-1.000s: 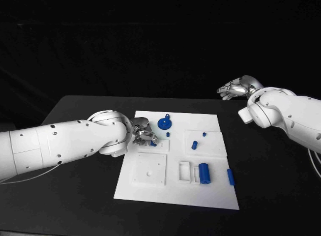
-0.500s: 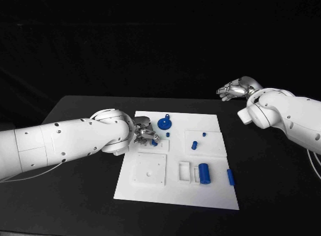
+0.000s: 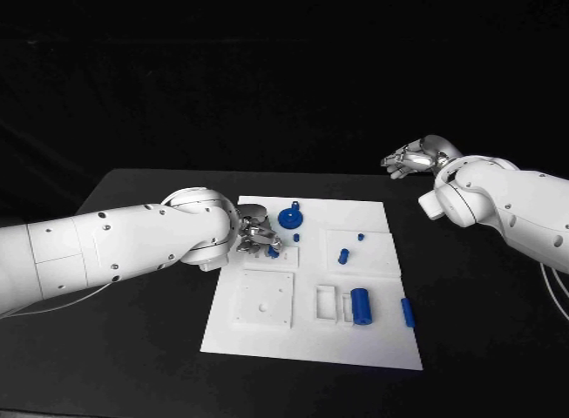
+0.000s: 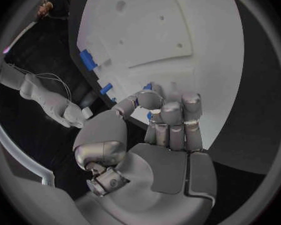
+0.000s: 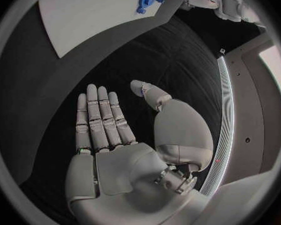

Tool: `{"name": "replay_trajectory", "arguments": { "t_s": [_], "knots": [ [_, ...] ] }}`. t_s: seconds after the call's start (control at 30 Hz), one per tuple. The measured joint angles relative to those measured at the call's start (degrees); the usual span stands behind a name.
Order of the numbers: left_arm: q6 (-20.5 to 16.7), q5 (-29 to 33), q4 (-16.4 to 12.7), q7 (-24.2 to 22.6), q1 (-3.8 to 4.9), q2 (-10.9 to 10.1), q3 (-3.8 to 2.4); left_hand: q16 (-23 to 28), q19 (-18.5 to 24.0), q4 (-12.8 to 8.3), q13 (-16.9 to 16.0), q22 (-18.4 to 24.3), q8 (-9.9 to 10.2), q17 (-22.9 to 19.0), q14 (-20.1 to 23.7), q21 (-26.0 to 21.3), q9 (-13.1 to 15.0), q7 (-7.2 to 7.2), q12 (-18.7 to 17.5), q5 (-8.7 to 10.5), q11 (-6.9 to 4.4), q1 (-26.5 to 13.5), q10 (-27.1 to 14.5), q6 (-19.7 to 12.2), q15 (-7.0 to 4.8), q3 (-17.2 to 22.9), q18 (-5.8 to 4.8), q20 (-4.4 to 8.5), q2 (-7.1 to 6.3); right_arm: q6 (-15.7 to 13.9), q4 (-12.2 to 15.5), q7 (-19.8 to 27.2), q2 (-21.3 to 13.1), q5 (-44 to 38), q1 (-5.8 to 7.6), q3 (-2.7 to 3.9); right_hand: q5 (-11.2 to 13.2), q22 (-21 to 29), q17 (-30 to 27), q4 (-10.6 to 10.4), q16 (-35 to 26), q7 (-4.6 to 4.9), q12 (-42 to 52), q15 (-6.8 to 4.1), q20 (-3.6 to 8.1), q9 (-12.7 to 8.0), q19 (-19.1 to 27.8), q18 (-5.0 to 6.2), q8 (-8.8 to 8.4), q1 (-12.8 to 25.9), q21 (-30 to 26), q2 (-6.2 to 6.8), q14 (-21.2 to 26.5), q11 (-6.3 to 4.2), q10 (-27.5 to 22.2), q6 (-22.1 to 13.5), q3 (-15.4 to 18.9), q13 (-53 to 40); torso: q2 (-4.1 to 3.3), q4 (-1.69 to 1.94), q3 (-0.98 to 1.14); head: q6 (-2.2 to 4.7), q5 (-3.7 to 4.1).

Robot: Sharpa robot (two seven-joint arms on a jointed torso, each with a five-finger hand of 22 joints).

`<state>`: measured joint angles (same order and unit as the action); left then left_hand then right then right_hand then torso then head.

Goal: Assemble the parts on the task board

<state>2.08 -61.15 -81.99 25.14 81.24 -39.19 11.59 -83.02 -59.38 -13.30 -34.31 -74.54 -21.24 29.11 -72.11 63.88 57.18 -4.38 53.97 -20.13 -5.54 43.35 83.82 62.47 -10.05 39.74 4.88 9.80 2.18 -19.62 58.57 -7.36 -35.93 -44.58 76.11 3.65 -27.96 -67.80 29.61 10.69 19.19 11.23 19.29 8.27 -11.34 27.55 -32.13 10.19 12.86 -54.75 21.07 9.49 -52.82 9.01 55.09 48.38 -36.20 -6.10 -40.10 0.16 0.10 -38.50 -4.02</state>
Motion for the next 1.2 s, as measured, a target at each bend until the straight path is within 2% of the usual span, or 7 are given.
{"name": "replay_trajectory", "arguments": {
  "t_s": [0.37, 1.2],
  "knots": [
    [1.46, -0.04, 0.31, 0.23, 0.08, 0.03, -0.14, -0.23, 0.0, -0.17, 0.13, -0.05, 0.22, -0.17, -0.06, 0.0, 0.02, -0.01, 0.34, -0.75, 0.0, 0.53, 0.0, 0.01, -0.06, -0.17, -0.04, 0.0, -0.52, 0.22, -0.1, -0.02, 0.11, 0.0, -0.18, 0.0, 0.0, -0.06, 0.0, 0.0, 0.0, 0.1, 0.0, 0.0, 0.0, -0.03, 0.0, 0.0, 0.0, 0.0, 0.0, 0.0, 0.0, 0.0, 0.0, -0.1, 0.0, 0.05, 0.01, 0.04, 0.01, -0.04, 0.05],
    [3.62, -0.18, 0.61, 0.3, 0.3, 0.09, -0.27, -0.44, 0.0, -0.49, 0.25, -0.1, -0.24, -0.39, -0.17, 0.22, 0.1, 0.38, 0.34, -1.62, 0.0, 0.53, 0.0, 0.43, -0.18, -0.49, -0.42, 0.0, -0.52, 0.51, -0.15, -0.04, 0.1, 0.0, -0.23, 0.0, 0.0, -0.1, -0.06, 0.0, 0.0, 0.15, 0.0, 0.15, 0.0, -0.14, -0.01, 0.0, 0.0, 0.0, -0.23, 0.0, 0.15, 0.0, 0.0, -0.15, 0.0, 0.24, 0.03, 0.12, -0.07, -0.23, 0.14]
  ]
}}
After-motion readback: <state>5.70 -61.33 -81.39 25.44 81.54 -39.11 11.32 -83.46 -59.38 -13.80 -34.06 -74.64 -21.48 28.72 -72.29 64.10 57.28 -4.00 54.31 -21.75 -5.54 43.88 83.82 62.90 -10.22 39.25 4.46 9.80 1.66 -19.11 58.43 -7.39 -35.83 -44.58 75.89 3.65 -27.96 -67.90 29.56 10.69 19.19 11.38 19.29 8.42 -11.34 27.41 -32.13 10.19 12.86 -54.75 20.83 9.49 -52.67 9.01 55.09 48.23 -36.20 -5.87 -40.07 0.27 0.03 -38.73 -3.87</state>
